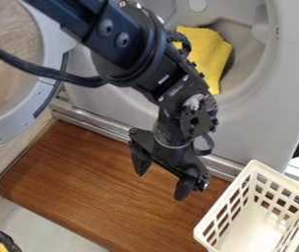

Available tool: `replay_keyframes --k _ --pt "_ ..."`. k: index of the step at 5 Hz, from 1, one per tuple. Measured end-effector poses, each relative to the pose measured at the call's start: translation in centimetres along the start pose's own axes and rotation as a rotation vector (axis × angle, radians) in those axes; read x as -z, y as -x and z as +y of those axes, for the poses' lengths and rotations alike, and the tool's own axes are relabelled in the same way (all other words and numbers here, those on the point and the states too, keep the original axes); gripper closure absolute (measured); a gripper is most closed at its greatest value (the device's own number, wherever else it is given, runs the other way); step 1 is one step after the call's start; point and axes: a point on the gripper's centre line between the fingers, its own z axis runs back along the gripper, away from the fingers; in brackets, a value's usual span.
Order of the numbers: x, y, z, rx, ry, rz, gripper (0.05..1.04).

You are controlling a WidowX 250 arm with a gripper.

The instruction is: Put the bac à linge on the left under the washing machine

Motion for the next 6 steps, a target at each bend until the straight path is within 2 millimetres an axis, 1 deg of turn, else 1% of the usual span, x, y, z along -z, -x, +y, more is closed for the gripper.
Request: replay_keyframes --k 1,2,3,4,5,6 --pt "0.4 0.3 0.0 -0.003 -0.004 0.017 0.084" --pt "0.6 -0.5 -2.6 0.048 0.017 -0.022 0.084" --pt "1.4 -1.8 -4.6 0.051 0.064 -0.056 0.084" --pt "2.7 -2.6 -5.8 0.056 0.085 -0.043 0.084" --pt "3.9 -2.6 -6.4 0.057 0.081 -0.022 0.084" --pt "5.8 -2.5 -7.4 0.055 0.106 0.006 0.13"
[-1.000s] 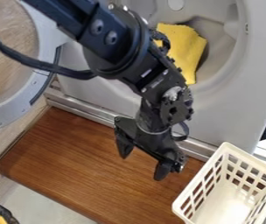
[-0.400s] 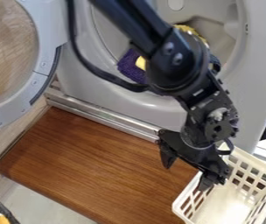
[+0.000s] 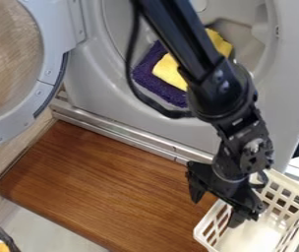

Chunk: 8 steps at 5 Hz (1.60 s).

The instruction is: Put the bac à linge on the left under the washing machine

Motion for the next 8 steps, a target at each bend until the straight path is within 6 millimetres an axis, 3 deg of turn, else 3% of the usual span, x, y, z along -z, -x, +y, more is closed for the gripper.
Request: replay_keyframes --k 1,2,3,5,6,7,8 --pt "1.3 0.3 -1.0 0.013 0.032 0.012 0.271" --pt "1.6 0.1 -1.2 0.037 0.033 0.014 0.571" --pt "1.5 0.1 -1.3 0.054 0.038 0.016 0.79" --pt "0.0 -0.5 -1.8 0.086 0.042 -0.022 0.922" --pt "-3.8 -0.9 -2.3 0.146 0.022 -0.076 0.984" --pt "-7.4 0.9 0.8 0.113 -0.041 -0.083 0.993" --pt "-8.1 3.8 5.2 0.032 -0.103 0.007 0.993"
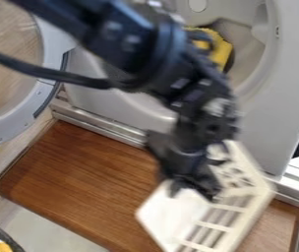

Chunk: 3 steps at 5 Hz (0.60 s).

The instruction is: Put the bac à linge on the left under the washing machine

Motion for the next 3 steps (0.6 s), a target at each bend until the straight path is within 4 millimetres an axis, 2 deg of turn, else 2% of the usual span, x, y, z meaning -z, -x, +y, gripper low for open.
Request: replay_keyframes --k 1,2,3 --pt "1.0 2.4 4.2 -0.067 -0.022 0.049 0.993" --pt "1.9 3.4 8.5 -0.115 -0.05 0.053 0.993" --pt "3.2 3.8 11.1 -0.125 -0.081 0.059 0.993"
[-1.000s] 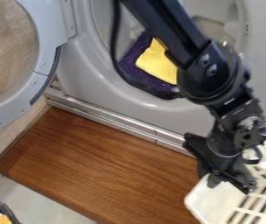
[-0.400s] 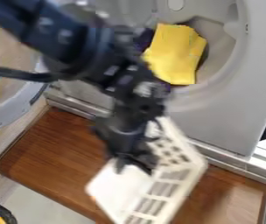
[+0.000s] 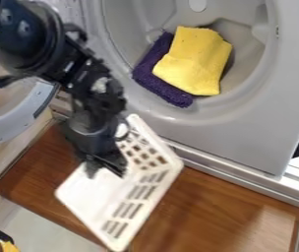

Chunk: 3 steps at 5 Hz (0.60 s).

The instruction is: Put the bac à linge on the left under the washing machine

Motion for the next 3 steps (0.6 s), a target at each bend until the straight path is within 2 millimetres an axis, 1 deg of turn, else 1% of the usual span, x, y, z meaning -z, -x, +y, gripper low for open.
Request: replay_keyframes --k 1,2,3 --pt "1.2 -0.3 2.4 -0.03 -0.025 0.014 0.993" --pt "2.5 -0.4 4.0 -0.041 -0.049 0.047 0.993" --pt "3.8 0.0 5.3 -0.066 -0.063 0.067 0.993"
